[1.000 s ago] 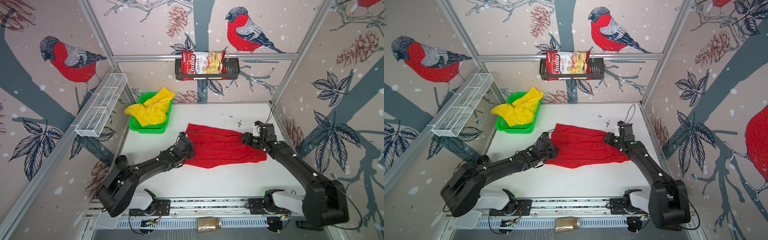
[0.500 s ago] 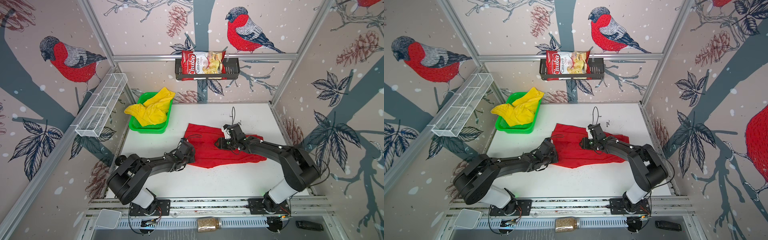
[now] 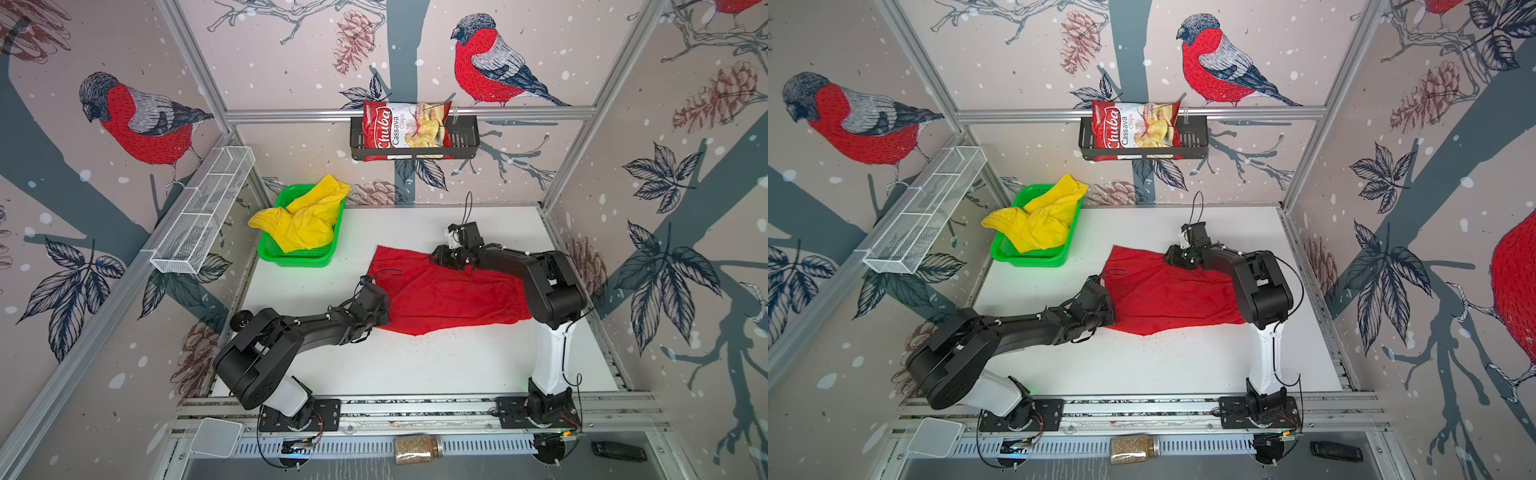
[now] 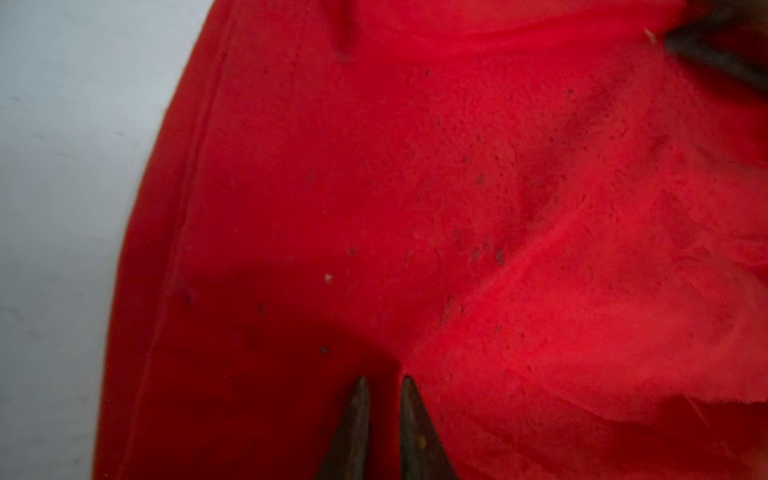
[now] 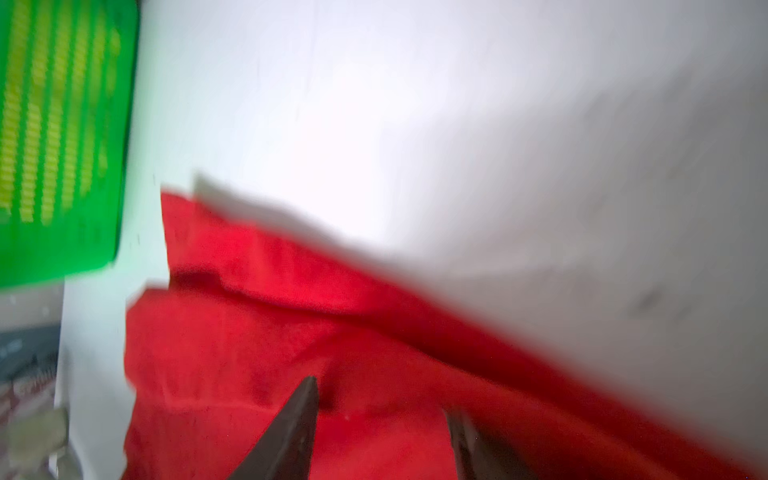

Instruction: Fold and stack the shorts

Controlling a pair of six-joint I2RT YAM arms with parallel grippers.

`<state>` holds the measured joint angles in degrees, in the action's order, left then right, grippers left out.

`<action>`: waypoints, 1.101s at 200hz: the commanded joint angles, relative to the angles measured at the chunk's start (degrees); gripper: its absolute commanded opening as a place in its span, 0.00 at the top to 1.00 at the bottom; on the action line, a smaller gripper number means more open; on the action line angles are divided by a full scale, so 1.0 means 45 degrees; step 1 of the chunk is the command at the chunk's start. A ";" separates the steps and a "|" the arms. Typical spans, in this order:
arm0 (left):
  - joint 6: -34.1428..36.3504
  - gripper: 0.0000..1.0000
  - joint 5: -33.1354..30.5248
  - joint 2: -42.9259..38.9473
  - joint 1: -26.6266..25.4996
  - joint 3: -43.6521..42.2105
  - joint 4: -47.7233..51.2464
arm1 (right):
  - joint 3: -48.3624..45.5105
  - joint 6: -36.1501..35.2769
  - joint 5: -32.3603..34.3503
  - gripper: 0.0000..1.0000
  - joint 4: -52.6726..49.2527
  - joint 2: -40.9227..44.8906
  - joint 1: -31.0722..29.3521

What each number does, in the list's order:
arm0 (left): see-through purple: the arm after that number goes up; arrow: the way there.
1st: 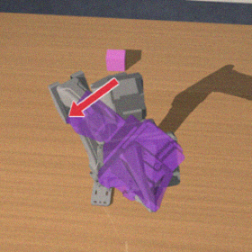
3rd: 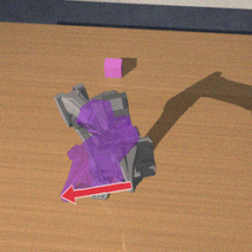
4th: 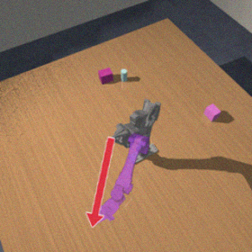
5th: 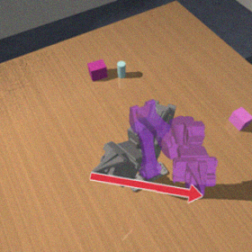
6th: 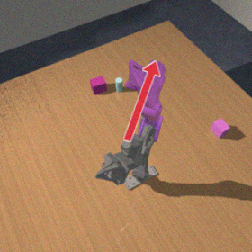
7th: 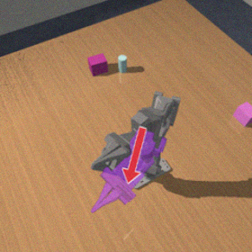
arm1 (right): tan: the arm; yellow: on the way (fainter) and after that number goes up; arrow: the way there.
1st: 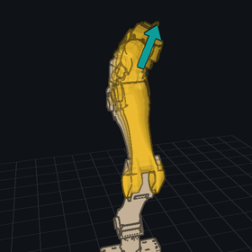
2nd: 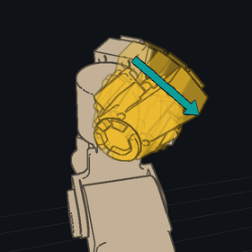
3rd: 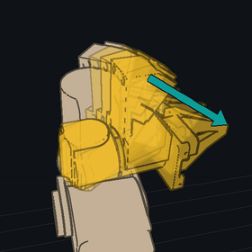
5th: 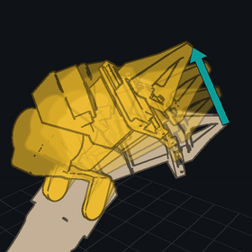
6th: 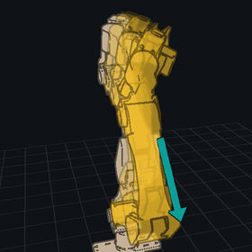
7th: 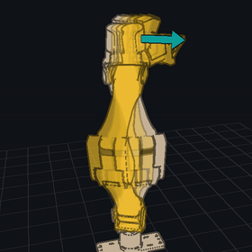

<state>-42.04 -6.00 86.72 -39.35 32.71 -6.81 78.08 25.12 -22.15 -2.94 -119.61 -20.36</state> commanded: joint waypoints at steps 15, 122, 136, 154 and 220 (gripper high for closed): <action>0.0024 0.82 -0.0407 -0.0110 -0.0004 -0.0094 0.1218 | 0.2000 -0.0847 -0.0425 0.48 -0.1169 -0.0044 0.0695; 0.0065 0.81 -0.0464 -0.0247 0.0005 -0.0113 0.1249 | -0.0953 0.0344 -0.0371 0.48 0.0560 0.1541 -0.3513; 0.0052 0.81 -0.0464 -0.0257 -0.0002 -0.0120 0.1237 | -0.0401 0.0315 -0.0403 0.48 0.0536 0.0856 -0.3951; 0.0056 0.81 -0.0504 -0.0276 -0.0005 -0.0140 0.1215 | 0.0248 0.0436 -0.0643 0.48 0.0682 -0.0069 -0.4257; 0.0146 0.81 -0.0389 -0.0189 -0.0005 -0.0184 0.1242 | 0.2664 0.1027 -0.1151 0.49 0.1154 -0.2611 -0.3924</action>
<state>-41.98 -7.60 85.54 -39.35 32.32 -4.91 86.98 27.59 -26.39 0.40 -128.73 -39.57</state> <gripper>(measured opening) 0.187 0.513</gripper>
